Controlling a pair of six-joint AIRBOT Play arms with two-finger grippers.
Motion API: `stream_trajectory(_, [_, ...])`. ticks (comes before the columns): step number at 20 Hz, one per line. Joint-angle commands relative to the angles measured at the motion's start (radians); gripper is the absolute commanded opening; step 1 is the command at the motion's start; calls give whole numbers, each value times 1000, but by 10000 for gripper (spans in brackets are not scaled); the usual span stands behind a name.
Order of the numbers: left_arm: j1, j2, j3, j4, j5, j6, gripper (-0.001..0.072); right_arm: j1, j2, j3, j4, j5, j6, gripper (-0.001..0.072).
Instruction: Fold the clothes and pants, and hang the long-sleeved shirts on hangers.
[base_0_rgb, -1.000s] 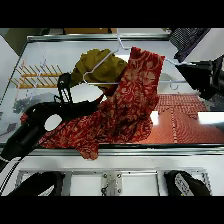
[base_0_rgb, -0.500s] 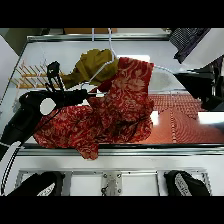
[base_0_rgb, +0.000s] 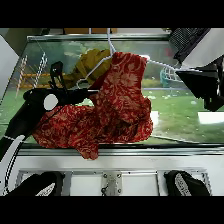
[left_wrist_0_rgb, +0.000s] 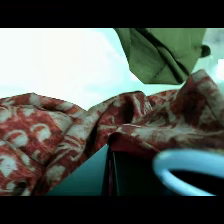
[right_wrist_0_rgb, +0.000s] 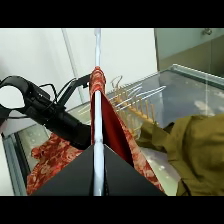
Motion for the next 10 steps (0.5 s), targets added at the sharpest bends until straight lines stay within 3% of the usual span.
stream_trajectory(1, [60, 21, 1, 2, 0, 3, 12, 1, 1, 1, -21, 1, 1, 5])
stream_trajectory(10, [70, 122, 1, 3, 41, 14, 11, 2, 1, 1, -103, 4, 11, 5])
